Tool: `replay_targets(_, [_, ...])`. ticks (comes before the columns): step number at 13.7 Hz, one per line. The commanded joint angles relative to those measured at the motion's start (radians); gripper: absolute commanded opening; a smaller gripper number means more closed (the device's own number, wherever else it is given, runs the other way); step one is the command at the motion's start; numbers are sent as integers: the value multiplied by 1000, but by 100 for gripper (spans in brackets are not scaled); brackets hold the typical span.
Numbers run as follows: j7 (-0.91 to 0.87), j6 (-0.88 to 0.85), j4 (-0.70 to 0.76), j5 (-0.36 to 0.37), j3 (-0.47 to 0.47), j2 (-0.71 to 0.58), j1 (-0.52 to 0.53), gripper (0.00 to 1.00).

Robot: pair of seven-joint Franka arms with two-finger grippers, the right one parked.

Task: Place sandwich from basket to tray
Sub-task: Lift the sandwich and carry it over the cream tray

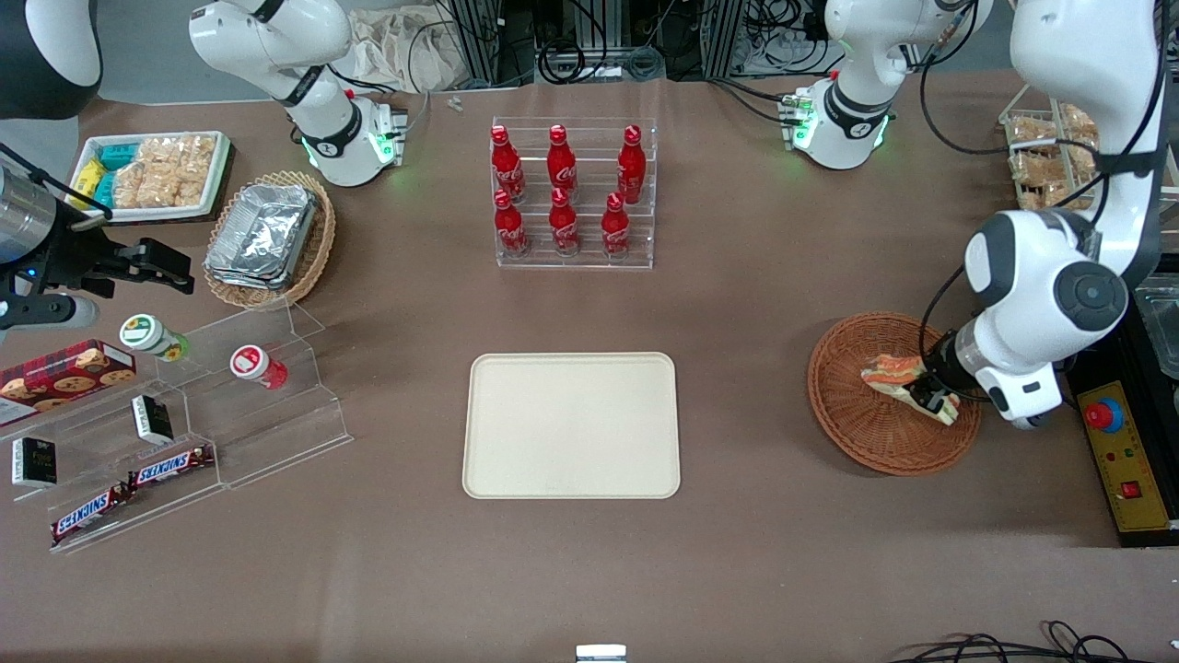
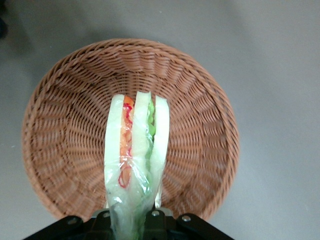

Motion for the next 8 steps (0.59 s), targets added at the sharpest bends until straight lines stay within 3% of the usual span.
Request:
replay_targets(1, [50,-55,-10,4,-80,-62,-15,0])
replay_targets(6, [59,-69,45,18,-290,-43,-17,0])
replay_targets(8, [57,-66,59,57,-327,-30,-43,0])
